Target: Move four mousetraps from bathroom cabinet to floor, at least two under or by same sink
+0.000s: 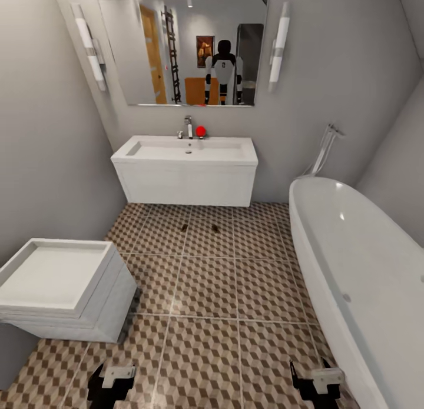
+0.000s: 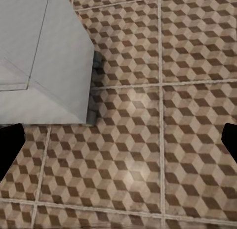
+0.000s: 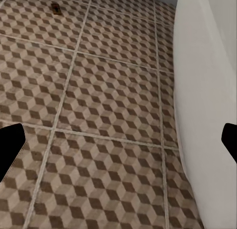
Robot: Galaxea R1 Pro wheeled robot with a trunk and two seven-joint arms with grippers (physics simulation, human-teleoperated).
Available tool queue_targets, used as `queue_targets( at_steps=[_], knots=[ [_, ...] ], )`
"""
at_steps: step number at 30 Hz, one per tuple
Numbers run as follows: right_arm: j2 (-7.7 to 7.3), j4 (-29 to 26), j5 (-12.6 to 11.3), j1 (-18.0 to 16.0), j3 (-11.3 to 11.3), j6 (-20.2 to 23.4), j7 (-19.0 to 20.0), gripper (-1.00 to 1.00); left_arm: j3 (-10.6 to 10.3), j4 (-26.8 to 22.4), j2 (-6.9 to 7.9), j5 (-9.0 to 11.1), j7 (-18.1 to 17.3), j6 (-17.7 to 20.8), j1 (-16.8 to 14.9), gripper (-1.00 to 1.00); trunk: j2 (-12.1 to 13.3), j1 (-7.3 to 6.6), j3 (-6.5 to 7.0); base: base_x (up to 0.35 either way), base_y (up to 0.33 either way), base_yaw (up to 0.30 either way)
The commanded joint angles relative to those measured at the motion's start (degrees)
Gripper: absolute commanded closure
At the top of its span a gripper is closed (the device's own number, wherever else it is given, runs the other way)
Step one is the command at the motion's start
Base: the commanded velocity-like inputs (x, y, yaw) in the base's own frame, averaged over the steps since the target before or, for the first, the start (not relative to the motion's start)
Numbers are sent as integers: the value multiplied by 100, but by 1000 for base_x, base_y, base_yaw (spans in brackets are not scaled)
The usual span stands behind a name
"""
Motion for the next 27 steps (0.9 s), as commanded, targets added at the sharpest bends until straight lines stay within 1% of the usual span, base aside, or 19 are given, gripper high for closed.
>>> queue_targets(
  at_steps=[1, 27],
  knots=[
    [0, -1, -37, -1, 51, -10, -20, -100, -48, 18, -4, 17, 24, -22, -8, -100, -10, 3, -10, -4, 0, 251],
    [10, -2, -37, -1, 51, -3, -22, -100, -48, 18, -8, 17, 24, -14, -8, -100, -10, 3, -9, 0, 0, 255]
  ],
)
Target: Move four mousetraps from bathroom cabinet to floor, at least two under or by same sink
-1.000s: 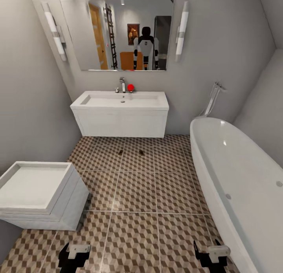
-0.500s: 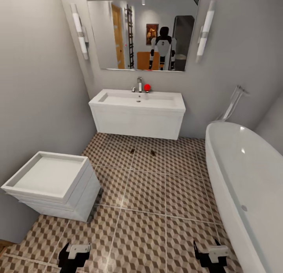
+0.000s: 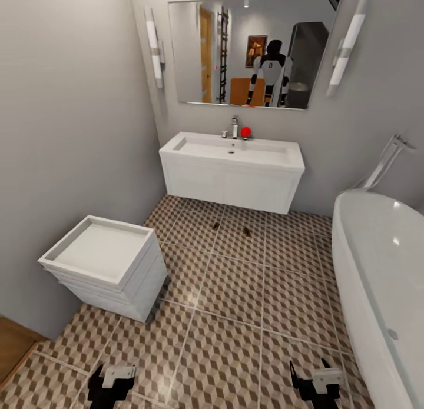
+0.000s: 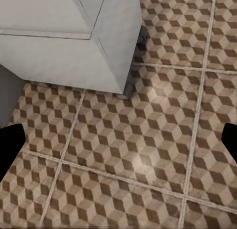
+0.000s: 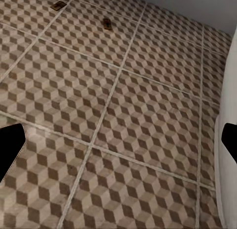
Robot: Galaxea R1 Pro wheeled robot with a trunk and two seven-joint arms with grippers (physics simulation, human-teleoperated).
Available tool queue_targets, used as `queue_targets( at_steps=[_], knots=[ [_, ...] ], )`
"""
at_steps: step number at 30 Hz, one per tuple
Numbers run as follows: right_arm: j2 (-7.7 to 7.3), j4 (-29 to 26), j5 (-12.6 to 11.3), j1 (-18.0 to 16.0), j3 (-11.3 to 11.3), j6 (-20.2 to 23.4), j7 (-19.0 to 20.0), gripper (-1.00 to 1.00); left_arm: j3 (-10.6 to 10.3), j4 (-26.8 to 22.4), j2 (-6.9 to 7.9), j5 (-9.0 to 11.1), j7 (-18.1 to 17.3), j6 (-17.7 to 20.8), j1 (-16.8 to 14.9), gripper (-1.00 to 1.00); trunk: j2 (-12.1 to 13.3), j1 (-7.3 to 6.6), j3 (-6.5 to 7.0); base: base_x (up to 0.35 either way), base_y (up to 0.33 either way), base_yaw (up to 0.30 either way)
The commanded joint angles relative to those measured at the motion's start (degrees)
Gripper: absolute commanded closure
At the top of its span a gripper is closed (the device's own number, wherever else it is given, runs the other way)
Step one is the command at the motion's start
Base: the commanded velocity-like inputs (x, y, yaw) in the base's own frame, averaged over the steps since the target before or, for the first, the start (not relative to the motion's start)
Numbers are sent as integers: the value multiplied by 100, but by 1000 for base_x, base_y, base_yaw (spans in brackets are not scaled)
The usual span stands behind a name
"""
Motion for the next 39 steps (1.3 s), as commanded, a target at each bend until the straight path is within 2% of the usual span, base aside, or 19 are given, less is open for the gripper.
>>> queue_targets(
  at_steps=[1, 39],
  knots=[
    [-1, -4, -37, -1, 51, -10, -19, -100, -48, 19, -5, 17, 24, -22, -8, -100, -10, 3, -9, 0, 0, 256],
    [0, 0, -37, -1, 51, -11, -19, -100, -48, 19, -5, 16, 24, -22, -8, -100, -10, 3, 141, 0, 0, 258]
  ],
)
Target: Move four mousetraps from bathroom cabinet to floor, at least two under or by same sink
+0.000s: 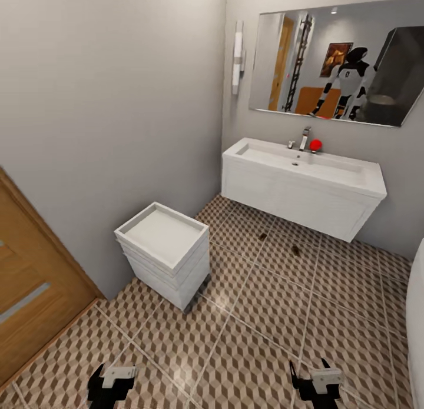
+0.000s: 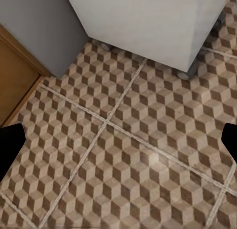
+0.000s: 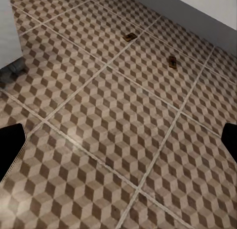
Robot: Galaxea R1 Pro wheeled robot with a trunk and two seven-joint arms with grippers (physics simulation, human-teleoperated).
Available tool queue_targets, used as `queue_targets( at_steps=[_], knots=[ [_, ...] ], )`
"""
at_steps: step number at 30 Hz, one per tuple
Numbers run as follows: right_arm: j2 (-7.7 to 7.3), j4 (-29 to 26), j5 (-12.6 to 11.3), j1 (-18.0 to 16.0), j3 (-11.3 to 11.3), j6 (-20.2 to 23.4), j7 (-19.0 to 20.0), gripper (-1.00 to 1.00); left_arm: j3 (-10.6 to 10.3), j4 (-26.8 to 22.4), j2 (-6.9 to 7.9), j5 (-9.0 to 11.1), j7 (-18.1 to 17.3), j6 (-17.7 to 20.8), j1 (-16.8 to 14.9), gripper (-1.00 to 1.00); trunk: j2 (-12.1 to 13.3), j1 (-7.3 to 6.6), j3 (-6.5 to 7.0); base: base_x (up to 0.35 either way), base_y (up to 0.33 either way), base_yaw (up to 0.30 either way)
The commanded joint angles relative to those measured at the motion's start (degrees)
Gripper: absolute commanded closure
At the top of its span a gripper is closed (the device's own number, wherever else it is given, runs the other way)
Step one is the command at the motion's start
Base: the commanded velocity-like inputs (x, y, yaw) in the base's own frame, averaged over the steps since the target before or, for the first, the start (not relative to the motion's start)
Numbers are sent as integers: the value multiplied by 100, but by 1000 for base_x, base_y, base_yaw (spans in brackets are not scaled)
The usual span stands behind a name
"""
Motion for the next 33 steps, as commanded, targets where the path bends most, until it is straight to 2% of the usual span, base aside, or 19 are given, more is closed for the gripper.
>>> queue_targets(
  at_steps=[1, 15, 22, 33],
  knots=[
    [-2, -3, -37, -1, 51, -10, -19, -100, -48, 19, -5, 17, 24, -22, -8, -100, -10, 3, -6, 0, 0, 266],
    [-2, -4, -37, -1, 51, -22, -19, -100, -48, 19, 2, 9, 7, -21, -8, -100, -10, 3, 52, 0, 0, 267],
    [-5, -5, -37, -1, 51, -20, -19, -100, -46, 19, 36, 9, -12, 170, -8, -100, -10, 3, 80, 0, 0, 267],
    [-8, -8, -37, -1, 48, -26, -19, -100, -48, 19, 33, 8, -17, 197, -6, -100, -10, 3, 125, 0, 0, 267]
  ],
)
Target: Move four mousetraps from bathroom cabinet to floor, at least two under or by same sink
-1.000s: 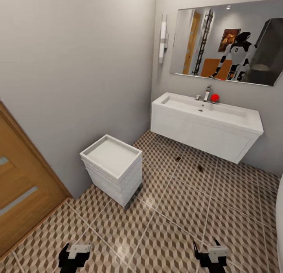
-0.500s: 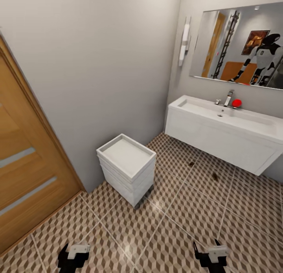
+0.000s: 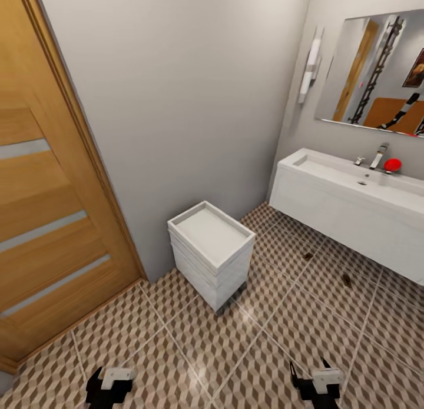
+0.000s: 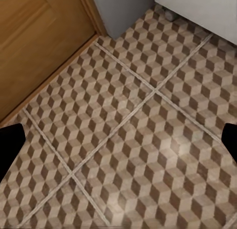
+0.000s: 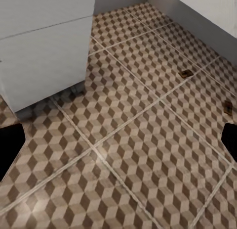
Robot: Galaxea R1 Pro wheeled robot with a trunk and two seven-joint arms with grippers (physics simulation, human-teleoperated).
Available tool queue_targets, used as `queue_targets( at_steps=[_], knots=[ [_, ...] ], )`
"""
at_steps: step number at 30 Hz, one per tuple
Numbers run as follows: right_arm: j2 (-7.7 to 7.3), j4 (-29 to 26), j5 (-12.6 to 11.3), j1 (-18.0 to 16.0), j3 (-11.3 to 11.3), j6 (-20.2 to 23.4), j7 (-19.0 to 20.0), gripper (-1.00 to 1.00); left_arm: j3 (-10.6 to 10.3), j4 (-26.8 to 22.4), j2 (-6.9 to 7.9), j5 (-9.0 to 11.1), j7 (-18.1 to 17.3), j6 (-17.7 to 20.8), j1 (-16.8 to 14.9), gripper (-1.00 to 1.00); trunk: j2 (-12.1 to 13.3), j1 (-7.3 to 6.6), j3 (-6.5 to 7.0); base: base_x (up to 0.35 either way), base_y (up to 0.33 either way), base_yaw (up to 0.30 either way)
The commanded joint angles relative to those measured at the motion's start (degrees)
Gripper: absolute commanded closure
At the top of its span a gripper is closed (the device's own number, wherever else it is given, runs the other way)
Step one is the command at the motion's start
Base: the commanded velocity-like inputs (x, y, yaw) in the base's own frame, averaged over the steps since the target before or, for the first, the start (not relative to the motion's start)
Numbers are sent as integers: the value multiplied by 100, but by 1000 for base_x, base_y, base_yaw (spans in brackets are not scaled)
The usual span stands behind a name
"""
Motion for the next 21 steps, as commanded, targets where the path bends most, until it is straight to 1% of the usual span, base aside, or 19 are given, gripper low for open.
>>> queue_targets(
  at_steps=[1, 21],
  knots=[
    [-3, -4, -37, -1, 49, -11, -18, -100, -48, 19, -6, 19, 21, -23, -8, -100, -10, 3, -6, 0, 0, 267],
    [-4, -6, -37, -1, 45, 6, -18, -100, -48, 19, -7, 19, 19, -23, -8, -100, -10, 3, 76, 0, 0, 267]
  ],
)
